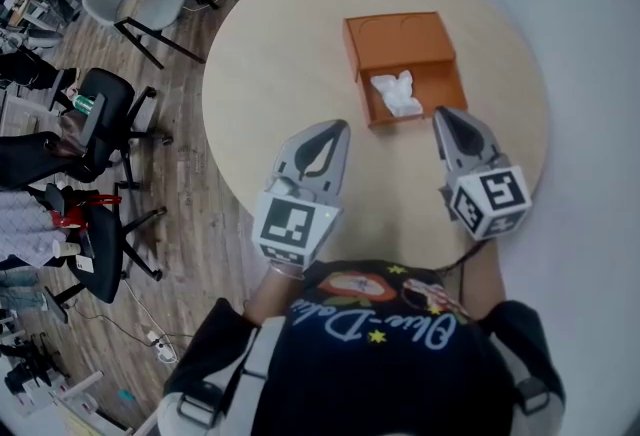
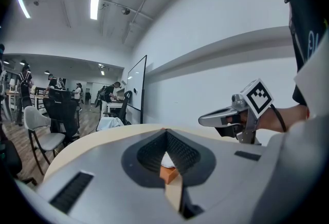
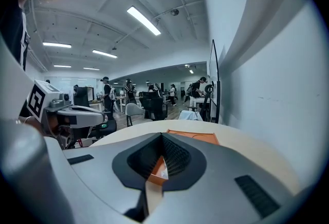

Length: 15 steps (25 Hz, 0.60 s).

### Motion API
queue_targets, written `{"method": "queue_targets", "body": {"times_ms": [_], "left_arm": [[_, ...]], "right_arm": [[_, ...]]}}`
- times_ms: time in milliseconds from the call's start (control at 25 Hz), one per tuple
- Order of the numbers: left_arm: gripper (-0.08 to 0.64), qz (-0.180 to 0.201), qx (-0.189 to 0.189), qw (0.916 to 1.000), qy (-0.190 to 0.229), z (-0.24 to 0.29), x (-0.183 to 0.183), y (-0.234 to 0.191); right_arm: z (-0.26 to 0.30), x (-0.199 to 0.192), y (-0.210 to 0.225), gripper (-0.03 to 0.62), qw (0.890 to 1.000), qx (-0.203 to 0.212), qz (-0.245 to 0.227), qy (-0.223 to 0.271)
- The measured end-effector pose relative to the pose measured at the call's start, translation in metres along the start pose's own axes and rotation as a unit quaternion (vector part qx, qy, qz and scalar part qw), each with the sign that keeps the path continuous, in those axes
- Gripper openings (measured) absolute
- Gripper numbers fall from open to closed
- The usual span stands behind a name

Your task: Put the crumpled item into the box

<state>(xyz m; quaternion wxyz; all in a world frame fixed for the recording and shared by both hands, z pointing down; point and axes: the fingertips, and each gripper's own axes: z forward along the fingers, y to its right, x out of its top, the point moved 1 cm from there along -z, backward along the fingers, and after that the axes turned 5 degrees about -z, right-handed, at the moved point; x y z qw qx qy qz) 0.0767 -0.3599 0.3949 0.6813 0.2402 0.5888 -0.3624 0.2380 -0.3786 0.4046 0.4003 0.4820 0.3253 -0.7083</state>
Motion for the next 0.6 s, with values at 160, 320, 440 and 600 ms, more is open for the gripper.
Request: {"method": "queue_targets", "body": {"times_ms": [160,320,440,600], "left_arm": [[-0.008,0.0,0.001,1.0,0.0,-0.0003,0.0014,-0.0006],[-0.008,-0.002,0.002,1.0,-0.001,-0.0027,0.0008,-0.0016],[-0.008,-0.004,0.003,1.0,-0.002,-0.0028,-0.0008,-0.0031],[-0.008,-0.005,0.004,1.0,-0.002,-0.0001,-0.0017,-0.0024]], "right_arm": [[-0.0003,0.0015,-0.0024,0.0,1.0,0.009,-0.001,0.004],[-0.0016,0.0015,-0.0051,0.0,1.0,0.012,-0.003,0.002],[-0.0011,0.0021,-0.0056,0.0,1.0,0.011,-0.004,0.004],[0.0007,0.0036,-0.0053,0.0,1.0,0.018,-0.013,0.009]]}}
